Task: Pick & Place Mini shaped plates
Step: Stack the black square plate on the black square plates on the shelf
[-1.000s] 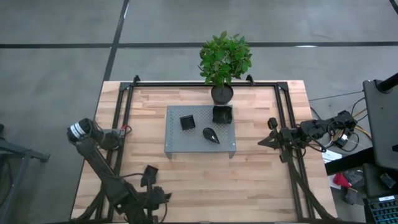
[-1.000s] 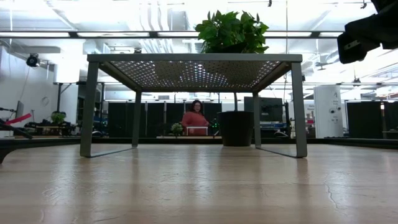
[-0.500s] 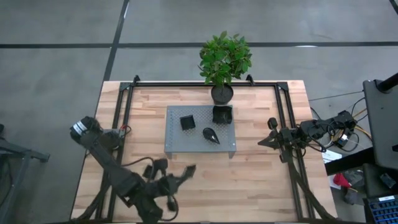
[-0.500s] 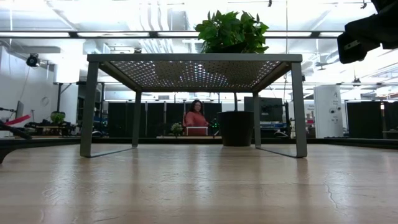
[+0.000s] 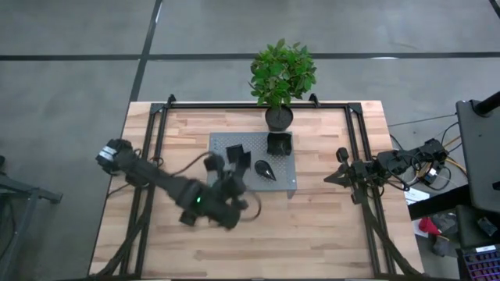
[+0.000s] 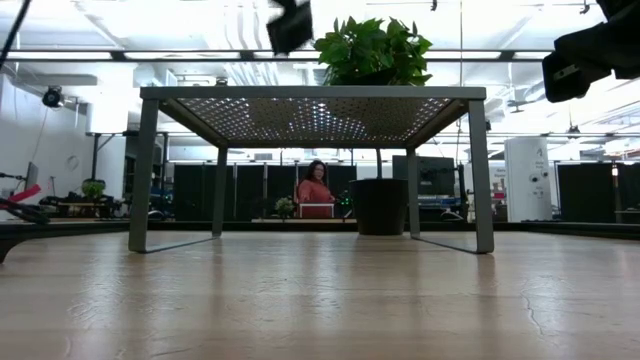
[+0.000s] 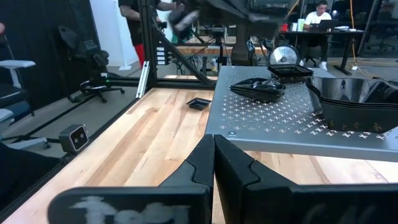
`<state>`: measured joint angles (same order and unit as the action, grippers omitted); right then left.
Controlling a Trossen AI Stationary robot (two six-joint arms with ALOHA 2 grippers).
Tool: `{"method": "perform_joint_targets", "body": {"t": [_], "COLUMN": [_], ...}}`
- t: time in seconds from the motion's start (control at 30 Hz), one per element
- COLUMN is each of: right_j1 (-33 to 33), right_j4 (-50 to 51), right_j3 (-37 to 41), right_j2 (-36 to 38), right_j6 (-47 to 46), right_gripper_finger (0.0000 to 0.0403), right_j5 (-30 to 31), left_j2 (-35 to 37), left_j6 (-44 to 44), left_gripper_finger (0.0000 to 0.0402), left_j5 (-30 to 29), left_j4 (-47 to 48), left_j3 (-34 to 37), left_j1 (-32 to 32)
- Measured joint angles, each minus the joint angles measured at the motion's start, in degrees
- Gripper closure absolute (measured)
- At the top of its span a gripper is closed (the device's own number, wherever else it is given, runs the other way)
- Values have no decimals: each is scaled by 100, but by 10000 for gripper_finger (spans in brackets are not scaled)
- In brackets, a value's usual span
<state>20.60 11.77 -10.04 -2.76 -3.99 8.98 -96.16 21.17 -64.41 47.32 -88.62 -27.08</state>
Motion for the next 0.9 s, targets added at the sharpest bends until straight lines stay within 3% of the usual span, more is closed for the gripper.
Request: {"method": "perform_joint_targets", "body": {"t": [0.2,0.4,0.9], "right_j1": [0,-1,0], "right_j4": [0,0,-1], "right_j3": [0,-1,0], "right_j2": [0,0,-1], "right_j6": [-4,2,8], "right_gripper_finger": [394,394,394], "right_j5": [0,1,0], "left_j2": [0,2,-7], "left_j6": [894,243,766], "left_gripper_finger": [401,401,401], "left_j5": [977,1144,1243], "left_j4": [1265,1639,1386], "left_j3": [-177,-199,103], "left_j1": [818,1177,1188]}}
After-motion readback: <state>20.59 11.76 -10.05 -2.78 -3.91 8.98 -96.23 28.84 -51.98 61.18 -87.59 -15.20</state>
